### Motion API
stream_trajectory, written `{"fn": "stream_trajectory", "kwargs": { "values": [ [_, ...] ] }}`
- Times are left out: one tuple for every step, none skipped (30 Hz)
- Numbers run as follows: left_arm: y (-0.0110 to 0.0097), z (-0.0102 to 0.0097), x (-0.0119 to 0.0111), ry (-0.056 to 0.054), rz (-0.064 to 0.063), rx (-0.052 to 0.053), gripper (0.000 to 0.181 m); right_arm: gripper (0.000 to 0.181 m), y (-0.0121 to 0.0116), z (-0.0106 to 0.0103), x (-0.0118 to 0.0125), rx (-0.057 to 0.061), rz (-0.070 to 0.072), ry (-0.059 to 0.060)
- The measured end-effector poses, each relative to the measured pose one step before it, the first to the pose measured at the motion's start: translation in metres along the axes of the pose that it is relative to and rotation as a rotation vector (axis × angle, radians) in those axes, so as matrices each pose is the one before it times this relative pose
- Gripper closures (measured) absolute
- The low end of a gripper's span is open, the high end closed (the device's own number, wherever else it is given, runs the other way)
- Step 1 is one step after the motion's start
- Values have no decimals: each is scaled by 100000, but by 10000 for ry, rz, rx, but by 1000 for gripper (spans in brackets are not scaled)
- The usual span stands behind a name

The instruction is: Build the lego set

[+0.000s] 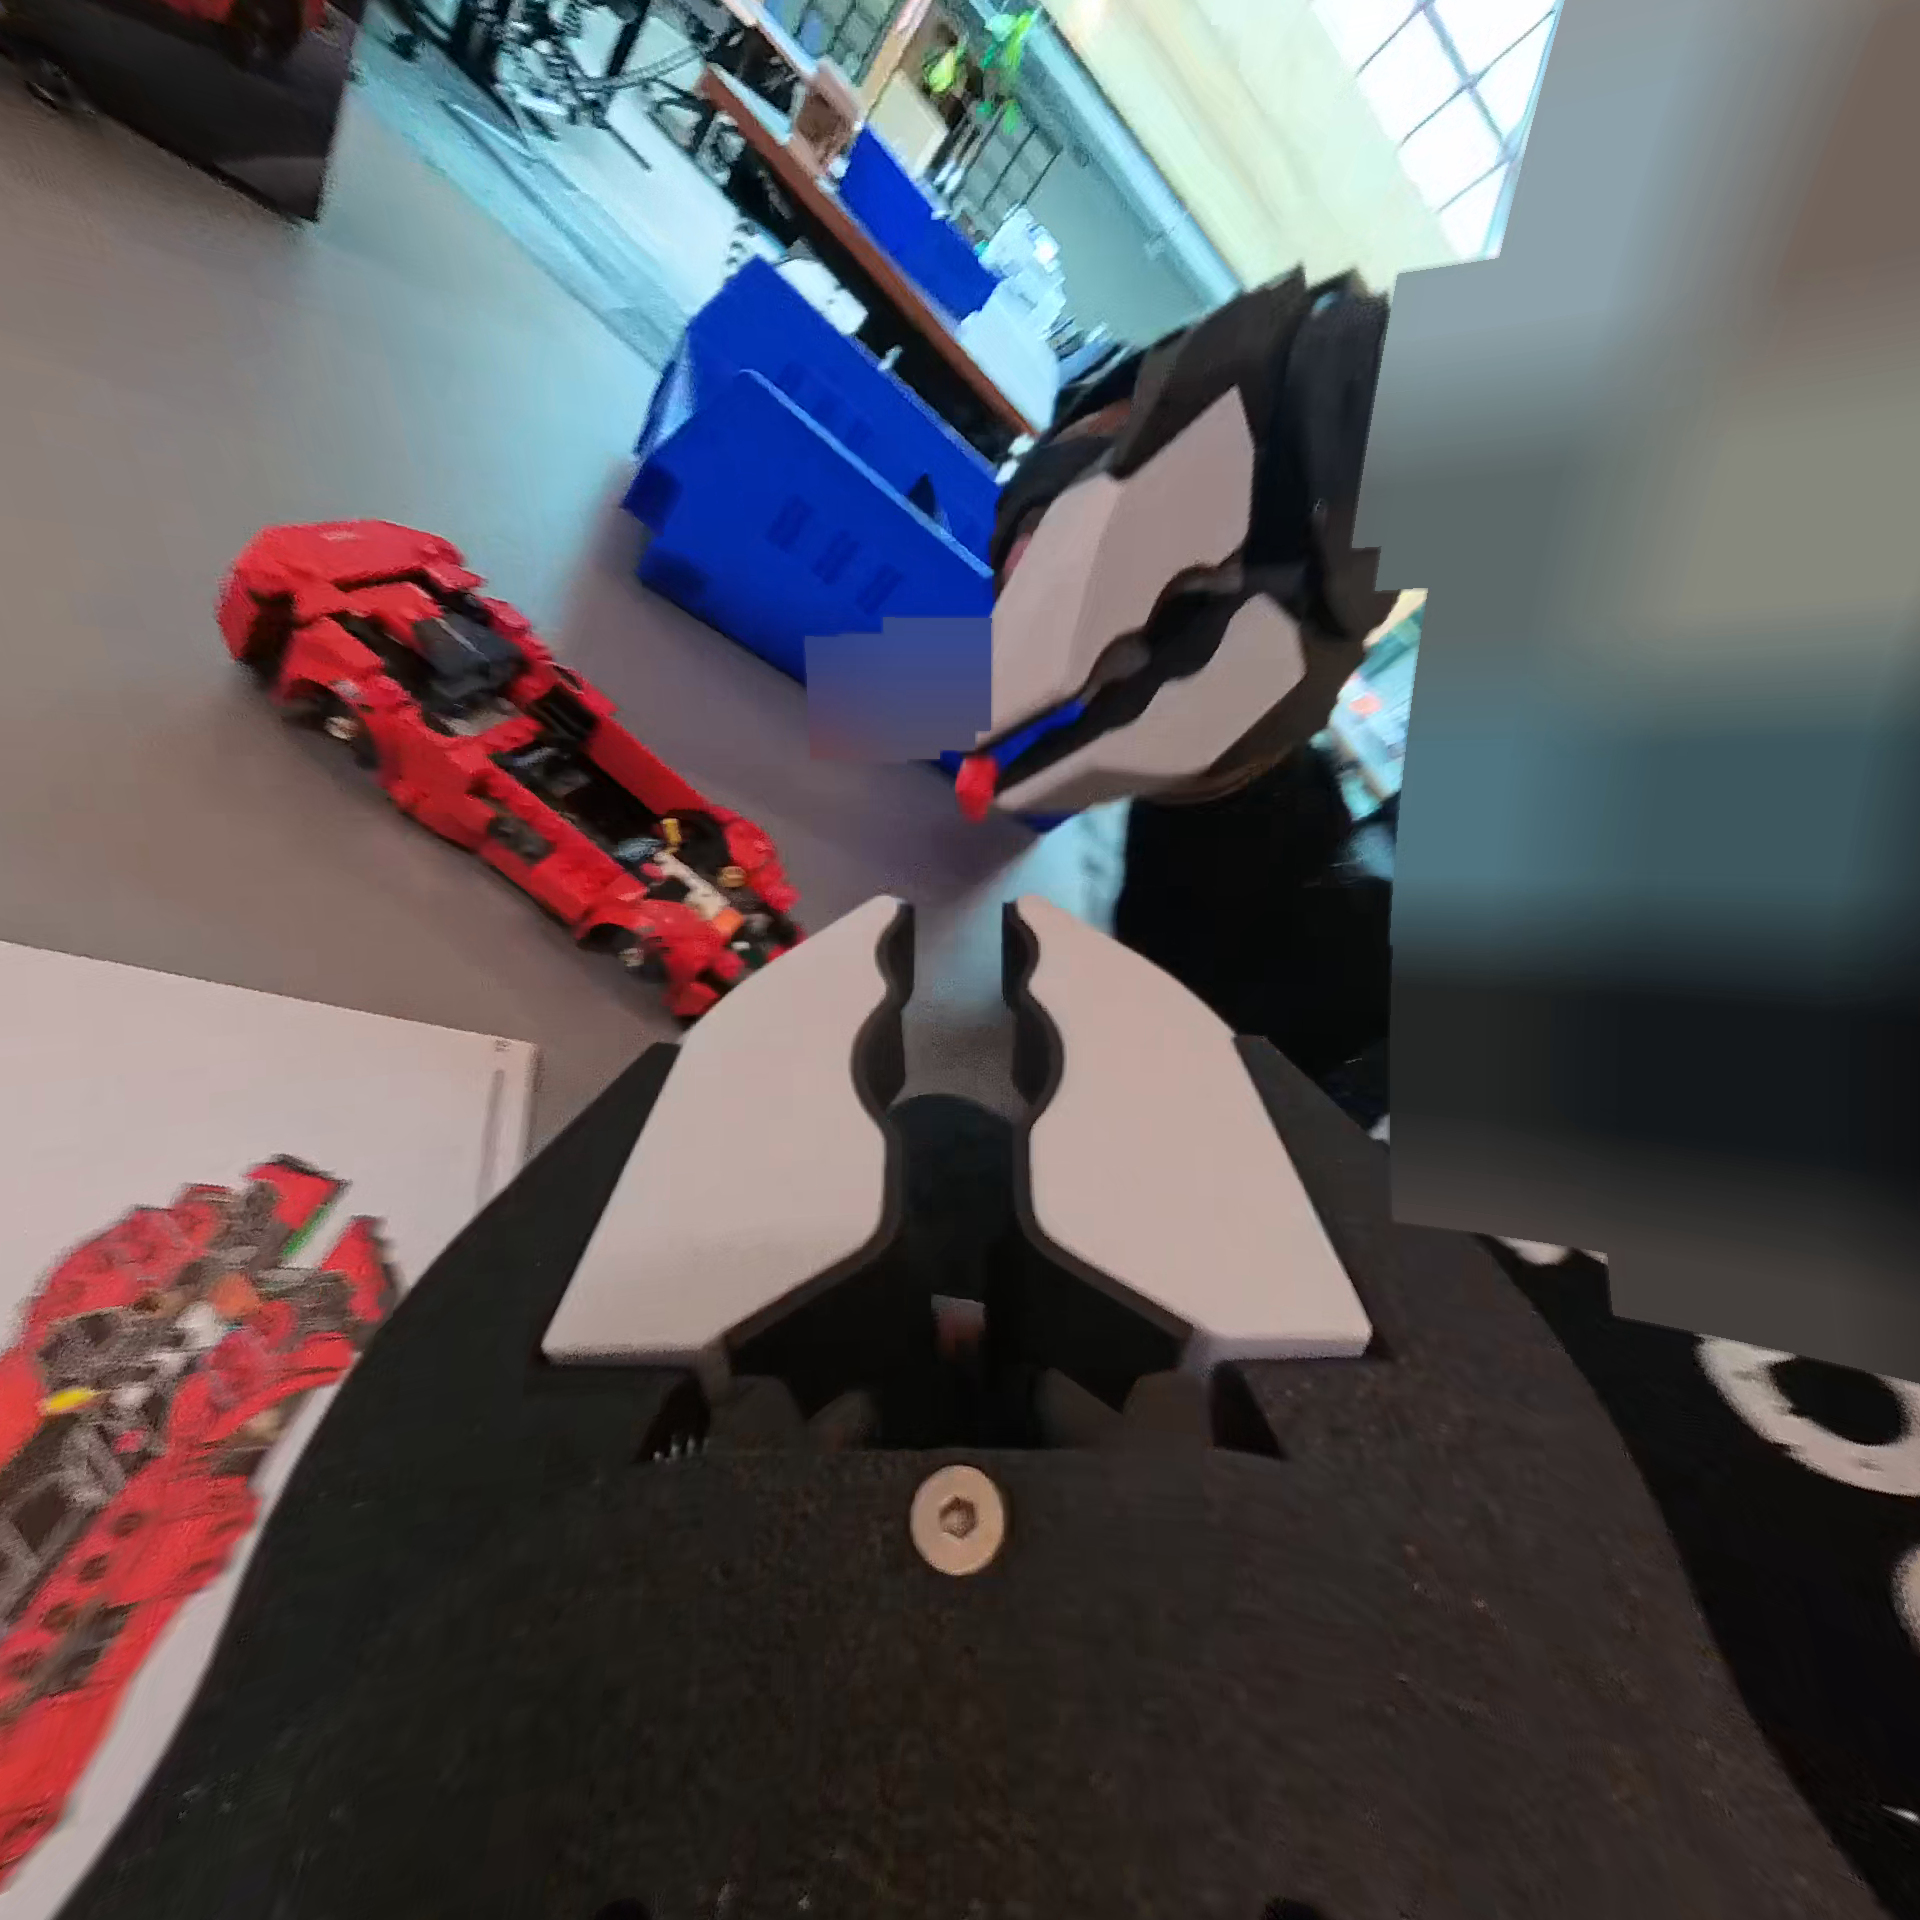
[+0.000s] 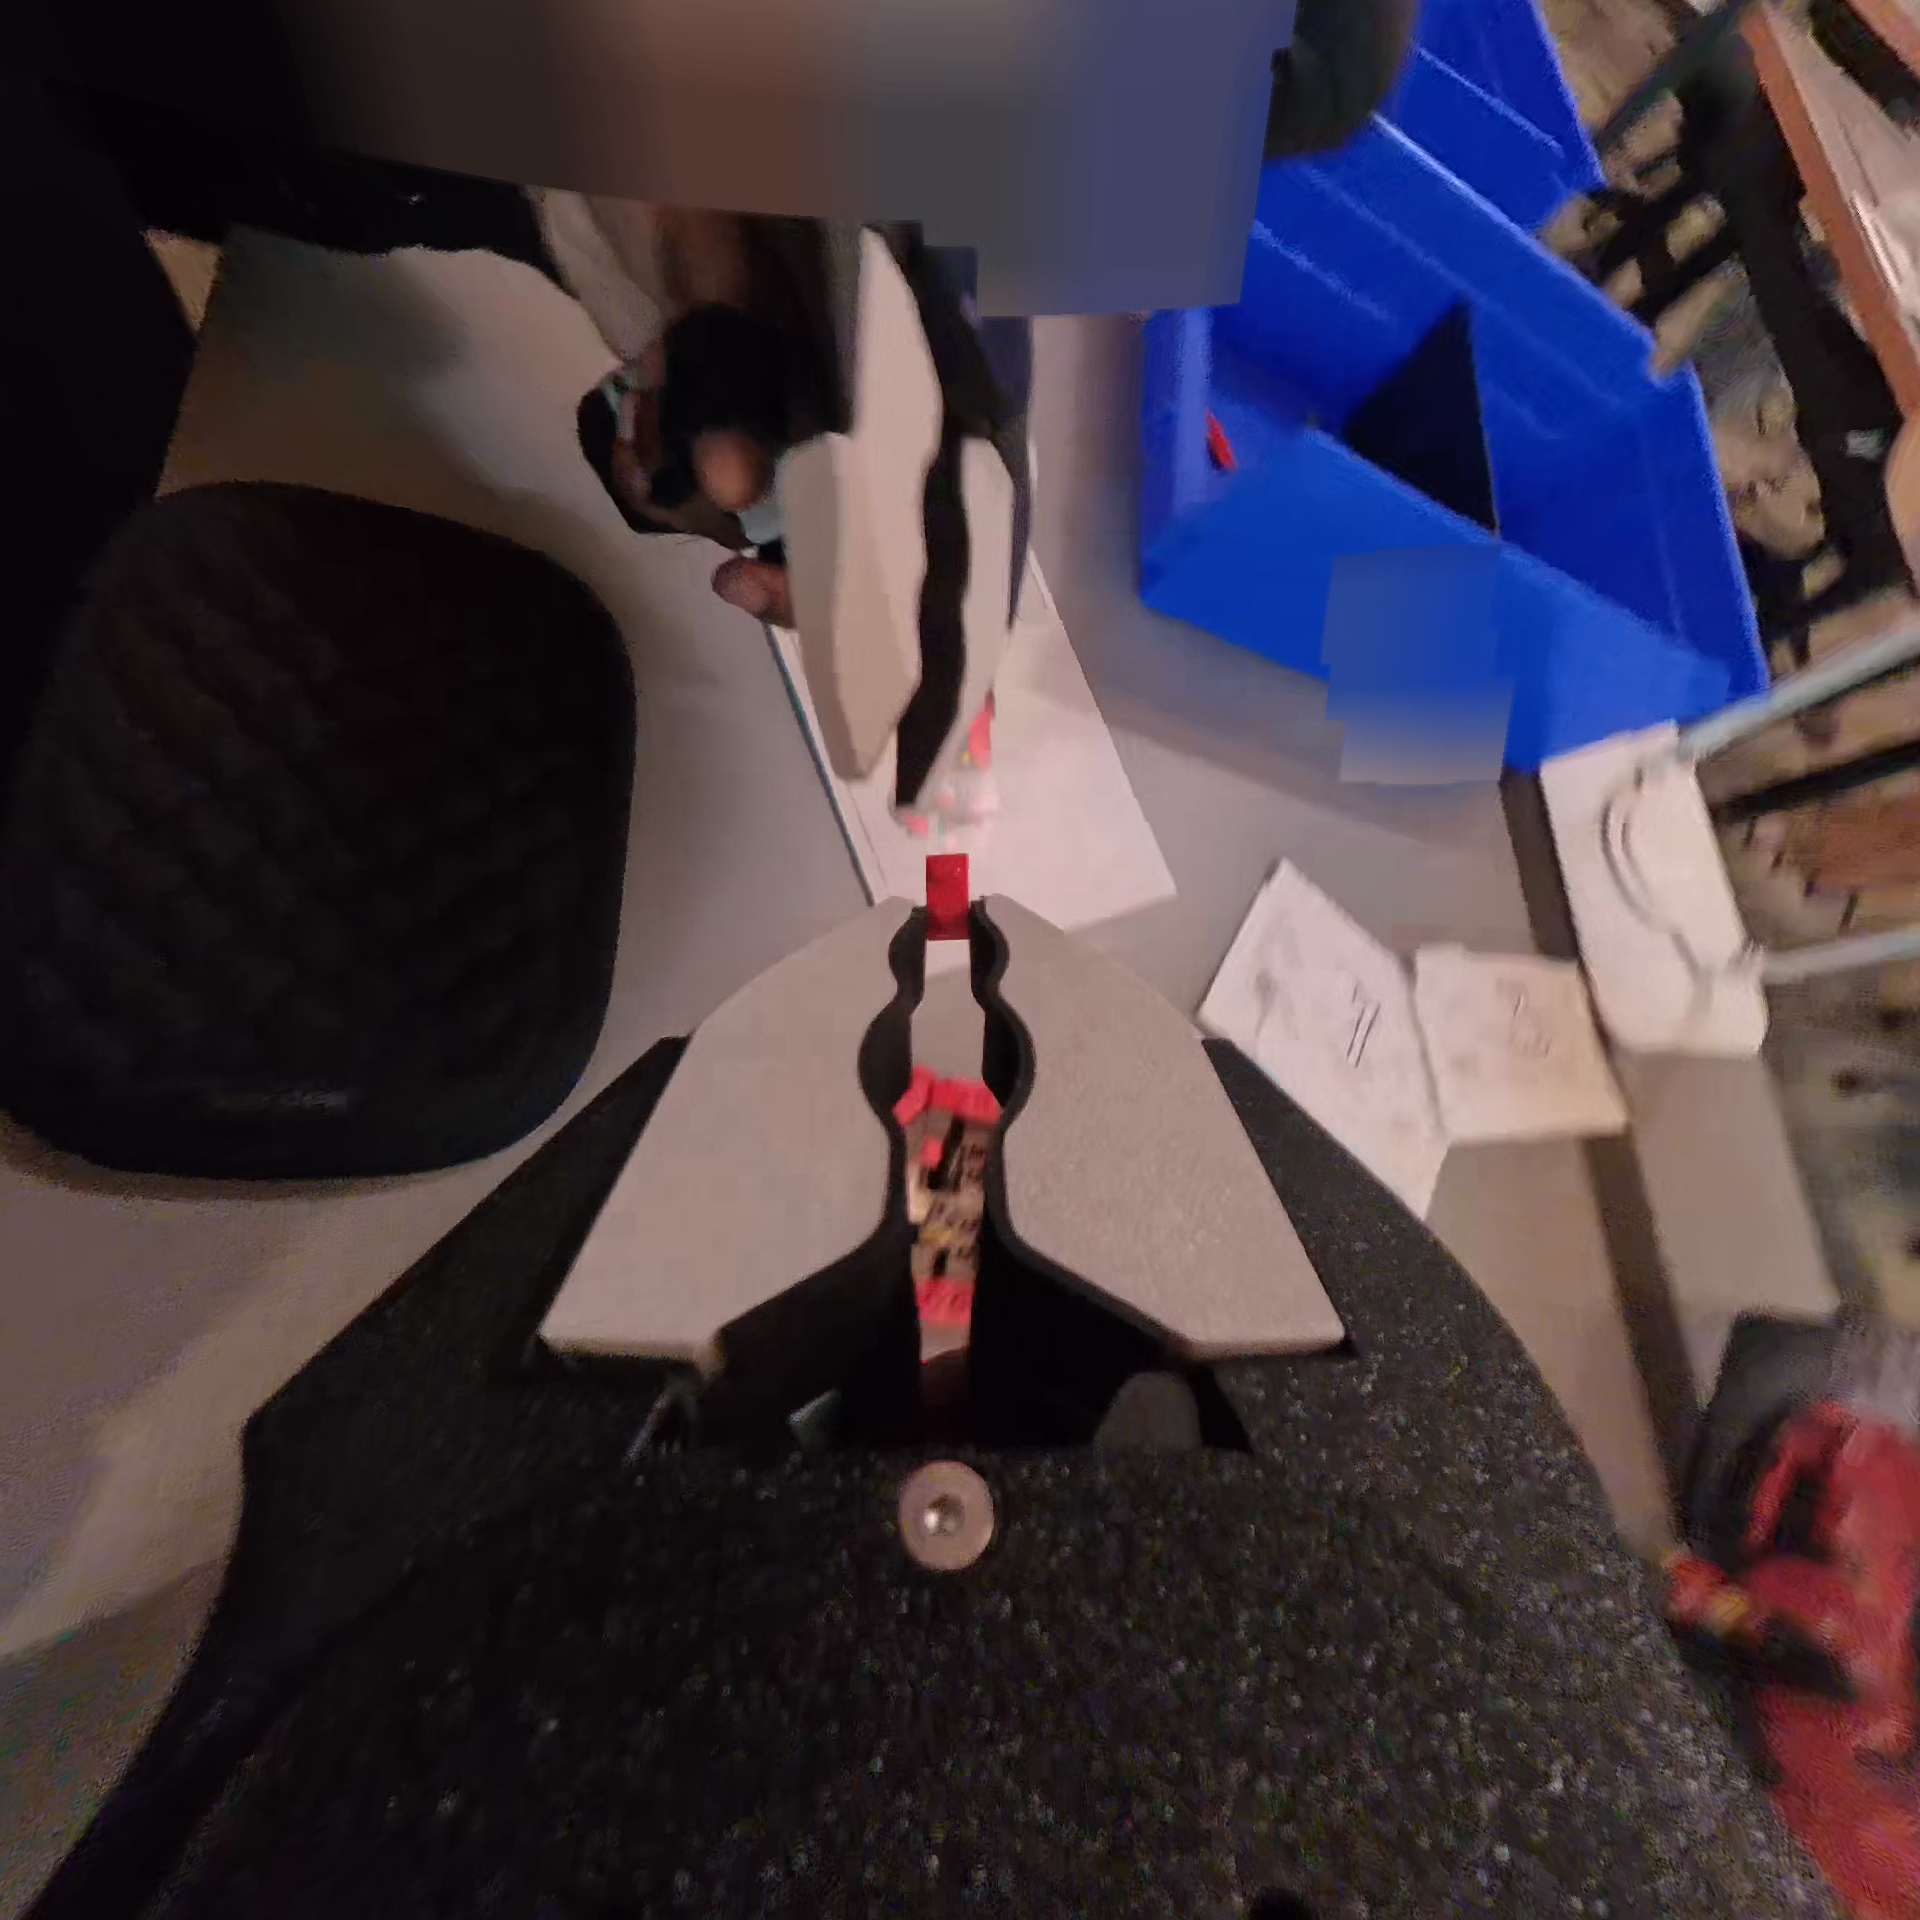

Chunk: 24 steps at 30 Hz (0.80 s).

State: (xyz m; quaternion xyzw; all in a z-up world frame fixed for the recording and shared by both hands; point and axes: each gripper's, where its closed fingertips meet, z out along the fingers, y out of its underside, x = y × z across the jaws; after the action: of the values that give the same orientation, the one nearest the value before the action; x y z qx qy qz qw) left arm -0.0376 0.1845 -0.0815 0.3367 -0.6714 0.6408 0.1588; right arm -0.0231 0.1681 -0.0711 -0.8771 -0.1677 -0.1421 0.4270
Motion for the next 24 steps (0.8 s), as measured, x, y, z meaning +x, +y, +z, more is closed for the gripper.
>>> {"fn": "stream_trajectory", "kwargs": {
  "values": [
    [379, 290, -560, -483, 610, -277, 164, 173, 1113, -842, -106, 94, 802, 127],
    [593, 398, -581, -513, 643, -395, 163, 173, 1398, -647, -79, -32, 865, 102],
    [692, 525, -511, -485, 606, -458, 161, 173, 1747, -337, 54, -233, 724, 174],
    [654, 628, -249, -335, 513, -431, 158, 173, 2050, -53, 157, -490, 543, 216],
    [491, 699, 6, -163, 409, -337, 156, 173, 1939, 206, 66, -525, 364, 133],
    [350, 691, 84, -94, 304, -248, 155, 173, 1395, 361, -256, -314, 251, -106],
    [202, 650, 80, -74, 231, -169, 155, 173, 872, 386, -481, -120, 199, -311],
    [124, 566, -81, -151, 208, -136, 155, 173, 571, 316, -316, -65, 113, -242],
    [99, 457, -204, -246, 262, -137, 156, 173, 475, 220, -68, -122, 11, -120],
    [61, 339, -178, -247, 329, -105, 157, 173, 403, 161, 20, -195, -51, -107],
    [11, 223, -90, -194, 344, -47, 158, 173, 244, 116, 125, -189, -81, -75],
    [-27, 131, -77, -177, 286, -4, 160, 173, -44, 79, 67, -43, -85, -127],
    [-25, 63, -55, -144, 203, 23, 161, 173, -221, 98, -35, 59, -47, -222],
    [1, 21, -1, -73, 122, 26, 162, 173, -184, 117, 67, 36, -31, -157],
    [76, 33, -17, -58, 54, -27, 163, 173, -26, 133, 157, -50, -31, -85],
    [164, 51, -68, -82, 36, -105, 163, 173, 84, 147, 99, -107, -32, -98],
    [216, 86, -23, -58, 81, -172, 163, 173, 53, 140, 42, -73, -20, -114],
    [170, 131, 37, -38, 117, -162, 164, 173, -55, 135, 10, -5, -2, -109],
    [50, 152, 89, -24, 133, -94, 167, 173, -24, 123, -69, -20, -1, -131],
    [-80, 184, 102, -11, 116, -28, 169, 173, 64, 91, 19, -67, 4, -53],
    [-153, 211, 51, -22, 87, -12, 173, 173, 78, 39, 117, -63, 3, 14],
    [-170, 268, -12, -37, 59, -28, 176, 173, -31, -12, 40, 7, 21, -28],
    [-125, 298, -69, -42, 40, -68, 177, 173, -5, -25, 94, -19, 42, 25],
    [-121, 326, -97, -45, 27, -100, 178, 173, 22, -8, 15, -28, 22, 0]
  ]
}}
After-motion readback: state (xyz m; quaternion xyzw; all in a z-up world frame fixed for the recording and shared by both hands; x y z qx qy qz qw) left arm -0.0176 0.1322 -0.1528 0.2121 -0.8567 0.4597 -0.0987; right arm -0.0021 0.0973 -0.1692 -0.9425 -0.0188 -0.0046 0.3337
